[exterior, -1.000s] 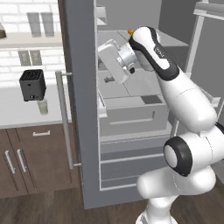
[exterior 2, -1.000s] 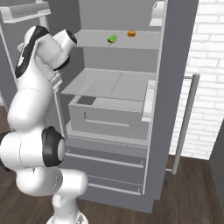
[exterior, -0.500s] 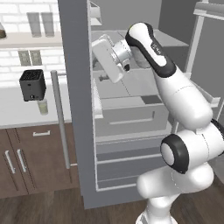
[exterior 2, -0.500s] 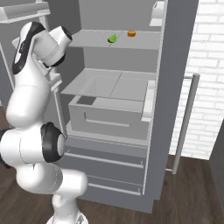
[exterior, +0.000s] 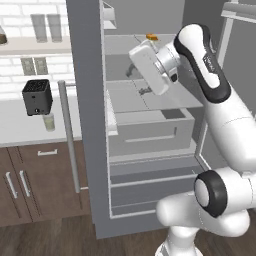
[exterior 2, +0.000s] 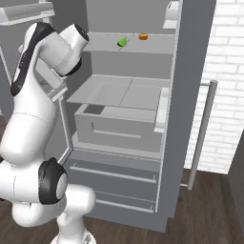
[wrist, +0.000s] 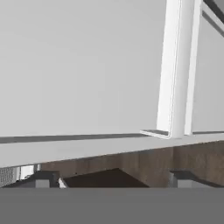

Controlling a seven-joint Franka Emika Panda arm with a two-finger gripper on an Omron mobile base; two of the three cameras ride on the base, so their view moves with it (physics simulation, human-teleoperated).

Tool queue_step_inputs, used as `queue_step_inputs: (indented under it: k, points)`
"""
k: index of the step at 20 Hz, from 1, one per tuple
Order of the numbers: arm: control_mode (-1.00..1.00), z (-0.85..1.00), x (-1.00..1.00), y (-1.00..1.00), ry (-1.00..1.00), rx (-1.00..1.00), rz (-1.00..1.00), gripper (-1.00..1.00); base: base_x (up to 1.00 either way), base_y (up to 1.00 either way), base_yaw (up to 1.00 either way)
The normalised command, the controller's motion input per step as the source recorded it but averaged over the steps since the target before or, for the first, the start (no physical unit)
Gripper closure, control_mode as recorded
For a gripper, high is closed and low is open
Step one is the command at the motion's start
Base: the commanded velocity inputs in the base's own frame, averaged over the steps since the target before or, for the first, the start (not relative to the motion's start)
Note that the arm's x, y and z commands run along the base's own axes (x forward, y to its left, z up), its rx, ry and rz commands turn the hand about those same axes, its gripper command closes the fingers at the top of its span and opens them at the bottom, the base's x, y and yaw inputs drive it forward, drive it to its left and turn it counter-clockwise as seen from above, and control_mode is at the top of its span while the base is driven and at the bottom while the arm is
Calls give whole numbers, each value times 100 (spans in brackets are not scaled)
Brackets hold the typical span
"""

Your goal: Grab a lemon wedge from the fridge and one ice cube from the ice bowl, and put them in the glass of lemonade.

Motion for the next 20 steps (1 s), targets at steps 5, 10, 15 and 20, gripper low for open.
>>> queue_step_inputs:
  k: [5, 10, 15, 20]
  points:
    - [-100, 0, -75, -46, -6, -26, -6, -100, 0, 0, 0]
    - [-100, 1, -55, -51, -1, -37, -11, -100, 0, 0, 0]
    - [-100, 2, -42, -73, -5, -27, -20, -100, 0, 0, 0]
    - [-100, -2, -42, -60, -1, -19, -23, -100, 0, 0, 0]
